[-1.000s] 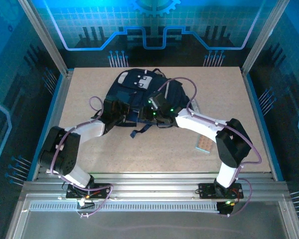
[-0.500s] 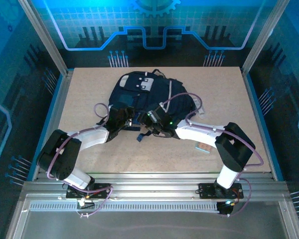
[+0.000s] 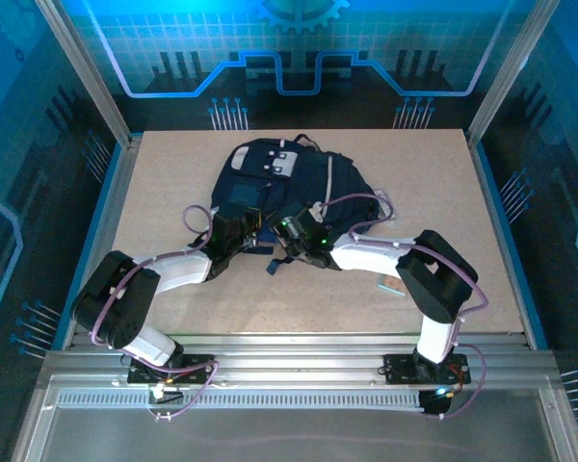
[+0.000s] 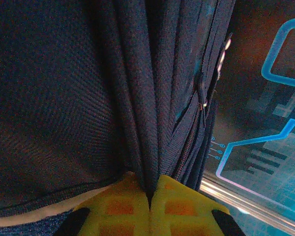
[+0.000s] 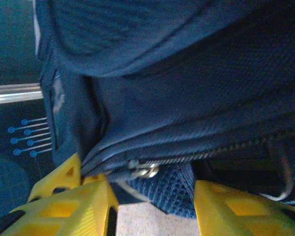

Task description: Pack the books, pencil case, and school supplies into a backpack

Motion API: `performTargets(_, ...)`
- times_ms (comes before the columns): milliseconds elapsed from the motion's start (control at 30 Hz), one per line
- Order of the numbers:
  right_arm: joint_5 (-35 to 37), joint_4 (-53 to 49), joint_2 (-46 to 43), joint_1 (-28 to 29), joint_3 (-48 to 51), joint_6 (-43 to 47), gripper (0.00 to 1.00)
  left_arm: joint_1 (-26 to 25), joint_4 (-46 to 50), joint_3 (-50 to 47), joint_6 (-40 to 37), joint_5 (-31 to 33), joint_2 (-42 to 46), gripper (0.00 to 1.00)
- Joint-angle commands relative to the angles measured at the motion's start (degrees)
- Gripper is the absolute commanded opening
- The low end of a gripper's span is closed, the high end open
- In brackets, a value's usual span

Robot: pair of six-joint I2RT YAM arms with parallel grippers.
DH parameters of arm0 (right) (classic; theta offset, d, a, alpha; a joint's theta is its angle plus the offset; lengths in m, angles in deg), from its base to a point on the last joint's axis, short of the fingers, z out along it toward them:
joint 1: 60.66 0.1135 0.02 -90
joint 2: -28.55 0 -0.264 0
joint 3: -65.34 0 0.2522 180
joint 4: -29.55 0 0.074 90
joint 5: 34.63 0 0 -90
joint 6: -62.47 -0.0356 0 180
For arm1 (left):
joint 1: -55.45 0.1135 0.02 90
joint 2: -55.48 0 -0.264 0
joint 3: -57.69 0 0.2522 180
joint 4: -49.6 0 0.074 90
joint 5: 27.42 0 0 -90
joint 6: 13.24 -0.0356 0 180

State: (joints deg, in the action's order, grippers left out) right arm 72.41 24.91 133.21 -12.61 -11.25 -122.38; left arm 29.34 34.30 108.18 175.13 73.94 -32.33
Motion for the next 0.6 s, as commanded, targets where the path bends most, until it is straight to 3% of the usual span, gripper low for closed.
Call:
performTargets(0, 5.69, 1.17, 2.28, 0.69, -3.84, -3.65, 0.5, -1.24, -7.76, -0.36, 1.82, -1.06, 1.38, 0.0)
performTargets(167, 9.81, 1.56, 3.02, -0.06, -4.45, -2.79, 0.42, -1.24, -7.15, -1.63, 1.97, -1.33, 3.44, 0.0)
performTargets(233, 10.91, -0.49, 2.84, -0.15, -5.59, -0.77, 0.32, -1.29, -7.4, -2.18, 2.33, -1.03, 3.81, 0.0)
performTargets(333, 10.3, -2.14, 2.72, -0.81, -5.7, 0.78, 0.25, -1.04, -7.58, -2.37, 2.48, -0.33, 3.63, 0.0)
performTargets(467, 12.0, -7.24, 2.63, -1.03, -5.85, 4.6, 0.25, -0.36, -9.59, -2.03, 2.33, -0.83, 2.82, 0.0)
performTargets(567, 14.22, -9.55, 3.47, -1.04, -6.37, 7.95, 0.34, -0.34, -10.16, -1.53, 2.3, -1.31, 2.57, 0.0)
